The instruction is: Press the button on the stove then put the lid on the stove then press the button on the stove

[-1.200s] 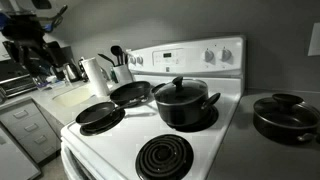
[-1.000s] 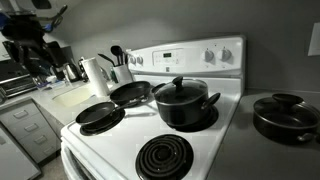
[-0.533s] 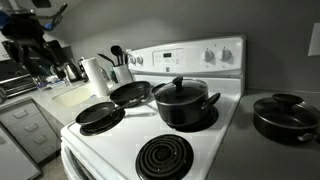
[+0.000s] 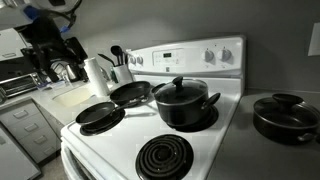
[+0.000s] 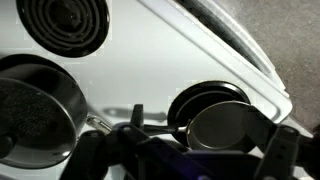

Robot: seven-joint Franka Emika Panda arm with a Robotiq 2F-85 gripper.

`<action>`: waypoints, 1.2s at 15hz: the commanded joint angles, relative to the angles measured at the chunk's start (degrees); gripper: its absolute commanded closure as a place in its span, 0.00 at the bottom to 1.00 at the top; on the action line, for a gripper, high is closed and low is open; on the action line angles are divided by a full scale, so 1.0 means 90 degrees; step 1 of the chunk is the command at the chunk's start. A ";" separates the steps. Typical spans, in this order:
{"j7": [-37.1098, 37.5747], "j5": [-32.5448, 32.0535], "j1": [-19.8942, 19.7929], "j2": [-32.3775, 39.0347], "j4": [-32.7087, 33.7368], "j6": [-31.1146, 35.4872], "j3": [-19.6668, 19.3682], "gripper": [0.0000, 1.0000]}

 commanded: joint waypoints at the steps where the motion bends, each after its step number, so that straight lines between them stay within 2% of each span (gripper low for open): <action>1: -0.0523 -0.0425 -0.0173 0.0216 -0.0056 0.0443 -0.0141 0.00; 6: -0.0974 -0.0937 -0.0324 0.0463 0.0006 0.1060 -0.0419 0.00; 9: -0.1272 -0.1036 -0.0382 0.0629 -0.0074 0.1744 -0.0659 0.00; 10: -0.1013 -0.0940 -0.0349 0.0475 -0.0027 0.1370 -0.0517 0.00; 14: -0.1024 -0.0936 -0.0356 0.0502 -0.0025 0.1431 -0.0521 0.00; 15: -0.0919 -0.1039 -0.0372 0.0426 -0.0093 0.1509 -0.0426 0.00; 18: -0.0407 -0.1479 -0.0595 0.0528 -0.0285 0.2360 -0.0266 0.00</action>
